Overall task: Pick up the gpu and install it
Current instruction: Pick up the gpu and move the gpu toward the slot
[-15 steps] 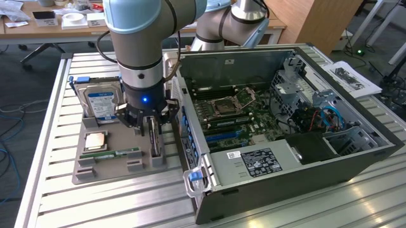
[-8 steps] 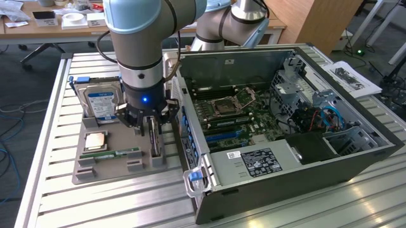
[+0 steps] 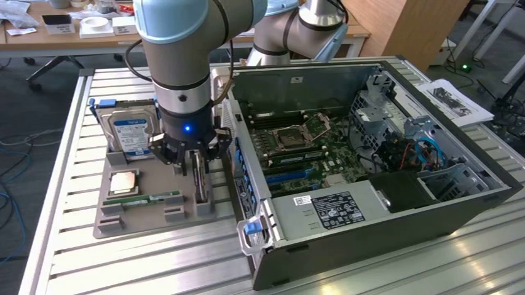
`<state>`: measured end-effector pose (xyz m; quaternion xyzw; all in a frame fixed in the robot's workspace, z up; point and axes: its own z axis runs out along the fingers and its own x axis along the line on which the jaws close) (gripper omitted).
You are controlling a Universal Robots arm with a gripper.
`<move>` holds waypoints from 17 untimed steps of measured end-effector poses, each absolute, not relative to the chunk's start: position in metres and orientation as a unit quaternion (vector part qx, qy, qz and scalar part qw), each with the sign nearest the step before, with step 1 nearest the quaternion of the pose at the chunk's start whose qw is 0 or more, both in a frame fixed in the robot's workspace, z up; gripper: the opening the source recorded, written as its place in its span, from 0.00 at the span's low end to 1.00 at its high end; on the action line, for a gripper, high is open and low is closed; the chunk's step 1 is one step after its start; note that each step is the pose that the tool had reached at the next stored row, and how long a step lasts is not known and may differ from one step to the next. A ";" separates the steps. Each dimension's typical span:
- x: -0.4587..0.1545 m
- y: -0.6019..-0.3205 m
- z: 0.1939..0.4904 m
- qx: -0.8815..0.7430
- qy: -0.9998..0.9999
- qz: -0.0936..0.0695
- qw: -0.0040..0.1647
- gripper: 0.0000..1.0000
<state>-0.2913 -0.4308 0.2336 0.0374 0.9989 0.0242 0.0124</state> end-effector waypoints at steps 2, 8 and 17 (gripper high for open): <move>-0.291 -0.431 0.234 0.037 0.999 0.024 0.012 0.46; -0.291 -0.431 0.234 0.037 0.999 0.024 0.012 0.39; -0.290 -0.431 0.234 0.037 0.999 0.024 0.012 0.39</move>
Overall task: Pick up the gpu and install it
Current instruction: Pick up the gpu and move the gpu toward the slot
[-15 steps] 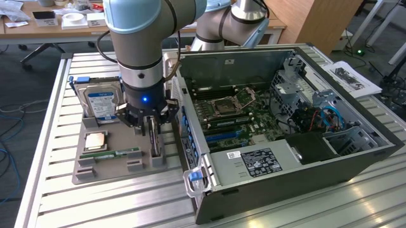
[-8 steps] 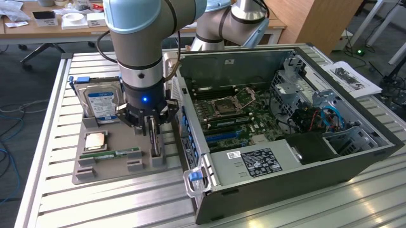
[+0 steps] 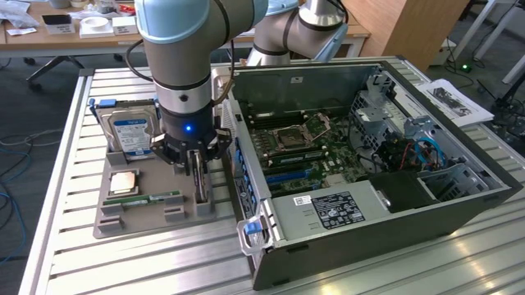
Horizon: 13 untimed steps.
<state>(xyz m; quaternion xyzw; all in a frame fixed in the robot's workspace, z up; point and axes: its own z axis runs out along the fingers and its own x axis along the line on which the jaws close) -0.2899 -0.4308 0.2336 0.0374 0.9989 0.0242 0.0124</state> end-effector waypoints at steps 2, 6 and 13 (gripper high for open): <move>-0.290 -0.431 0.234 0.037 0.999 0.024 0.012 0.39; -0.290 -0.431 0.234 0.037 0.999 0.024 0.012 0.39; -0.290 -0.431 0.234 0.037 0.999 0.024 0.012 0.39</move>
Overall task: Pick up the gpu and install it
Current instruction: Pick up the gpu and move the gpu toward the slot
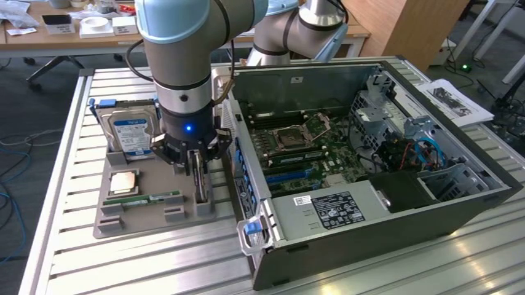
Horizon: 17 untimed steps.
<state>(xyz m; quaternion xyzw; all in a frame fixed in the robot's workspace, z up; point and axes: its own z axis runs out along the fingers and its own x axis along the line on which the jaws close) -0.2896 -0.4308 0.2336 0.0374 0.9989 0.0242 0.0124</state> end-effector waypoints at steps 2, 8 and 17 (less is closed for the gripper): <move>-0.290 -0.431 0.234 0.037 0.999 0.024 0.012 0.38; -0.290 -0.431 0.234 0.037 0.999 0.024 0.012 0.27; -0.290 -0.431 0.234 0.033 0.999 0.024 0.012 0.27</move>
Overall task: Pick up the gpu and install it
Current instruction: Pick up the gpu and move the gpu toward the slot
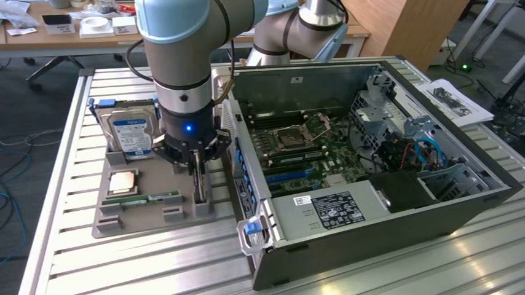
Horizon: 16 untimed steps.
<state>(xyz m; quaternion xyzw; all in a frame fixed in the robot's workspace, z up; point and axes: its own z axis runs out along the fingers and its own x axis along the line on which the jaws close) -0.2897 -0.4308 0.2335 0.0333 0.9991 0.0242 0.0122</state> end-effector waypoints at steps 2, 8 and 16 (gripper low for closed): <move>-0.290 -0.431 0.233 0.027 0.999 0.024 0.012 0.27; -0.290 -0.431 0.233 0.025 0.999 0.024 0.012 0.27; -0.290 -0.431 0.243 0.025 0.999 0.024 0.012 0.27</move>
